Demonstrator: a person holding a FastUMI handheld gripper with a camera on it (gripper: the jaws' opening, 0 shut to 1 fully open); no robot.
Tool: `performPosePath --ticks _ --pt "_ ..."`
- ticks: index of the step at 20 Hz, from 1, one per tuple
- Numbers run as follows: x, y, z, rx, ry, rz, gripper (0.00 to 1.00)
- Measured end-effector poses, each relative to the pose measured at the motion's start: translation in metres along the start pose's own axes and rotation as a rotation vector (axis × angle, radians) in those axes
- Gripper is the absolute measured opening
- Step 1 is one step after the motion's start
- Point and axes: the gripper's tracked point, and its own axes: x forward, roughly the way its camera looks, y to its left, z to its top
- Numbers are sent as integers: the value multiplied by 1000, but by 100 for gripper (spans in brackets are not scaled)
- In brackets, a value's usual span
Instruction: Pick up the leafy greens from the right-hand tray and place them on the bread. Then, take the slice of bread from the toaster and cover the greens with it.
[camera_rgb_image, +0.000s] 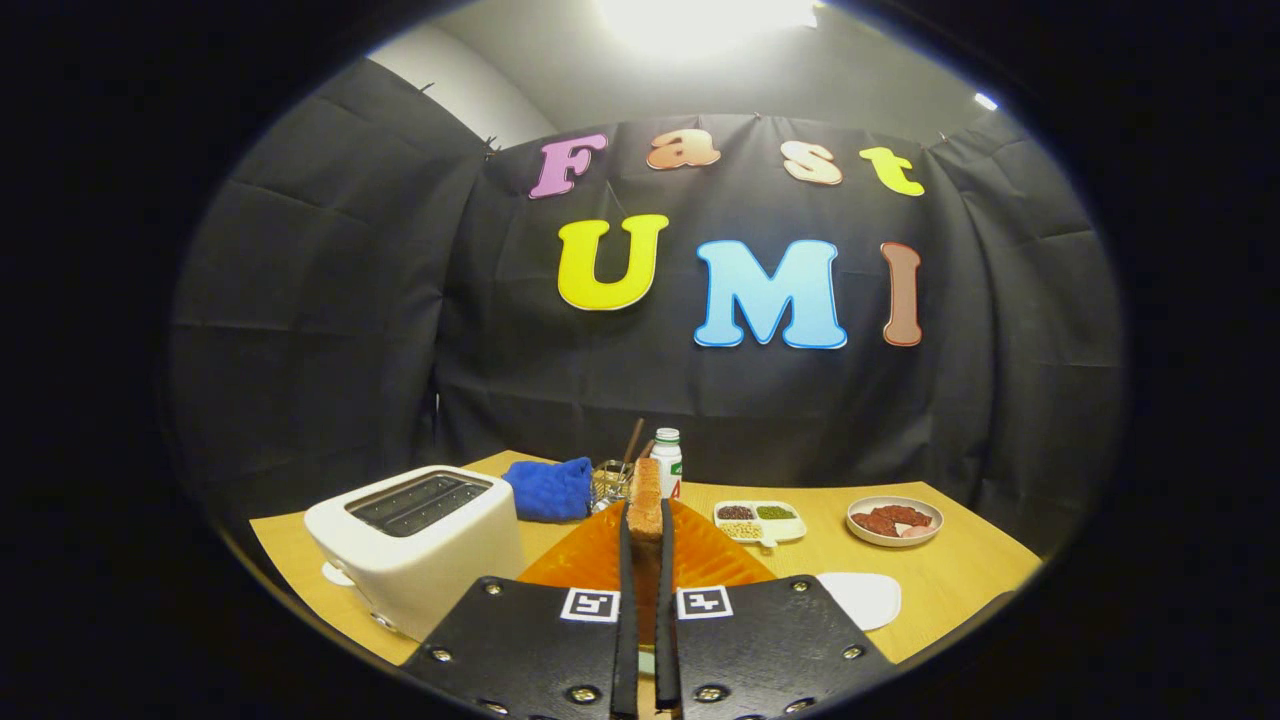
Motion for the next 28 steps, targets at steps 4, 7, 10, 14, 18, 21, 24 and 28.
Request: performPosePath --ticks 4,7,10,14,18,21,24,28 --pt "4 -11 -19 28 43 -5 7" --pt "10 -19 -31 44 80 0 7" --pt "15 -26 -39 58 105 -8 7" --pt "20 -25 -48 82 137 2 7" --pt "28 -17 -44 69 135 13 8" --pt "37 -7 -48 66 140 31 8" --pt "46 8 -55 90 170 74 8" --pt "53 18 -64 99 207 99 8"
